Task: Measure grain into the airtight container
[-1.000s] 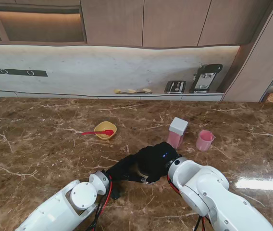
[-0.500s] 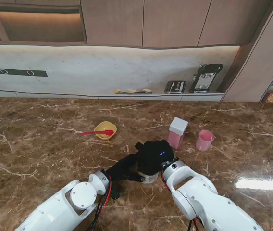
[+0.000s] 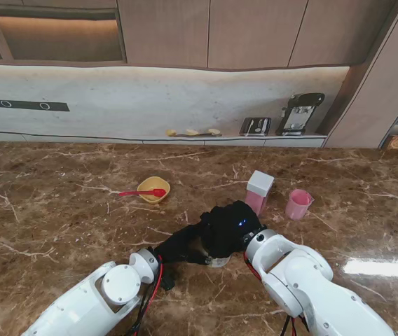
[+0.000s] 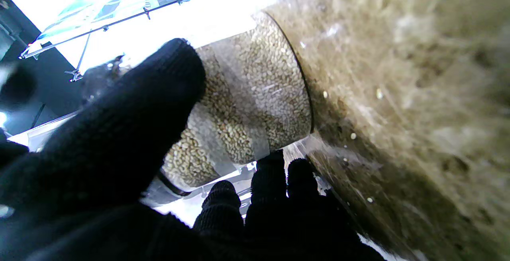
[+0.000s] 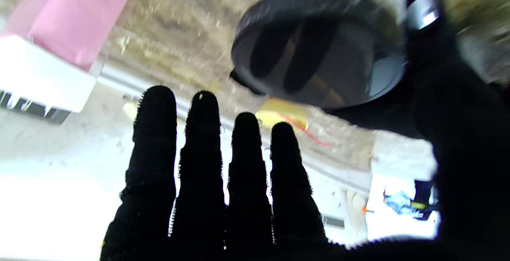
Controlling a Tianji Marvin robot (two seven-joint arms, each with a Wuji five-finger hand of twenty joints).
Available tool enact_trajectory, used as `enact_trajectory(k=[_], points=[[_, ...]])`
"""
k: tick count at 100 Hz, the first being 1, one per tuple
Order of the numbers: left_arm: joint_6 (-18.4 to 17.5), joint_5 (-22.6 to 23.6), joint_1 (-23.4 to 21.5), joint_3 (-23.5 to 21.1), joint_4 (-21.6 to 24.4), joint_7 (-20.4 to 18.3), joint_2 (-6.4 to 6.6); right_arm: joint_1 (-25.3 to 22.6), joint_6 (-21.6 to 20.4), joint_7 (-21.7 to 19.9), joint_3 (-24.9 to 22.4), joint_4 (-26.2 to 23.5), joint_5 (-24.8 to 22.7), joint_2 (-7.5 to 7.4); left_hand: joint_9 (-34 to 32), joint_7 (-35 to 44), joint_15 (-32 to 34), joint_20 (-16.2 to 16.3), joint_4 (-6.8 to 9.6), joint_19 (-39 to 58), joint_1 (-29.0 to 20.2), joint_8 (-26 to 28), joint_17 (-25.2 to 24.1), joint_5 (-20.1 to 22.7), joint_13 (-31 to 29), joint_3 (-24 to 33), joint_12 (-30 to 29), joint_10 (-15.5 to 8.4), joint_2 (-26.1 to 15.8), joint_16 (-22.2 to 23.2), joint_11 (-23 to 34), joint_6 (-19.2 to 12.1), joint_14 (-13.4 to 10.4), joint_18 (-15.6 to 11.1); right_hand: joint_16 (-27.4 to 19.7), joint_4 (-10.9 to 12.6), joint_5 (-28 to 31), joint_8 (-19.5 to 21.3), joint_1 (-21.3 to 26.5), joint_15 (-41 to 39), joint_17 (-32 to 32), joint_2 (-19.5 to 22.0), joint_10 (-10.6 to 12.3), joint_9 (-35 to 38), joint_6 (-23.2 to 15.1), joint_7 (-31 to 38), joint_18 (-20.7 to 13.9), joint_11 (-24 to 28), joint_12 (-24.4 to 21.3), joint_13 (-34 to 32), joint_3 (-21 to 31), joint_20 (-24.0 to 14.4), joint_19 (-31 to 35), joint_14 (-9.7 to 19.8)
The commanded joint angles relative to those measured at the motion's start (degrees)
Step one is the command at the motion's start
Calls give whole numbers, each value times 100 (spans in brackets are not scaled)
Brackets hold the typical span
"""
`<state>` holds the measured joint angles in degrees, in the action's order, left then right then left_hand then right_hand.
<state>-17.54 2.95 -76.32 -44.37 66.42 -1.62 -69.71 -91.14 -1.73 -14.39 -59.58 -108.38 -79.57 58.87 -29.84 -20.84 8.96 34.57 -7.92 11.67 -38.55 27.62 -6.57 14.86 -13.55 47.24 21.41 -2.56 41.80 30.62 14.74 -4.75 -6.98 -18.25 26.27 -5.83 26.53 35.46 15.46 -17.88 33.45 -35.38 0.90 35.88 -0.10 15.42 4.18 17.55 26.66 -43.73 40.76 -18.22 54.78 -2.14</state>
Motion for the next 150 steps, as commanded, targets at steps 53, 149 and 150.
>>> enact_trajectory(k=[53,149,150], points=[[90,6,-110,54,-137,-77,39,376,417,-100,529,469,505,-48,-434,5200,276,181,143,694,-122,145,247,33,-150,321,221,-373,-331,80,626,-199,1020,2356,645,-370,504,1123,430,-1801,2579,-974,-101,1042,96,1672,-883,1538,790,-2515,2022,356,2066,380],[64,-1,-100,59,-158,-68,32,272,20,-1272,100,7,547,-108,-394,5258,279,193,150,715,-121,237,247,54,-157,304,252,-329,-335,89,612,-192,1044,2385,-606,-296,-646,-457,1530,261,60,-1249,-295,-761,-275,-550,137,-278,-465,404,1977,717,-292,-447],[64,-2,-100,59,-158,-67,31,280,22,-1284,108,13,548,-109,-393,5259,278,193,149,714,-117,237,247,56,-155,302,252,-332,-336,89,611,-193,1043,2384,-599,-299,-627,-444,1545,247,81,-1254,-300,-754,-291,-526,129,-265,-458,380,1997,720,-280,-435]])
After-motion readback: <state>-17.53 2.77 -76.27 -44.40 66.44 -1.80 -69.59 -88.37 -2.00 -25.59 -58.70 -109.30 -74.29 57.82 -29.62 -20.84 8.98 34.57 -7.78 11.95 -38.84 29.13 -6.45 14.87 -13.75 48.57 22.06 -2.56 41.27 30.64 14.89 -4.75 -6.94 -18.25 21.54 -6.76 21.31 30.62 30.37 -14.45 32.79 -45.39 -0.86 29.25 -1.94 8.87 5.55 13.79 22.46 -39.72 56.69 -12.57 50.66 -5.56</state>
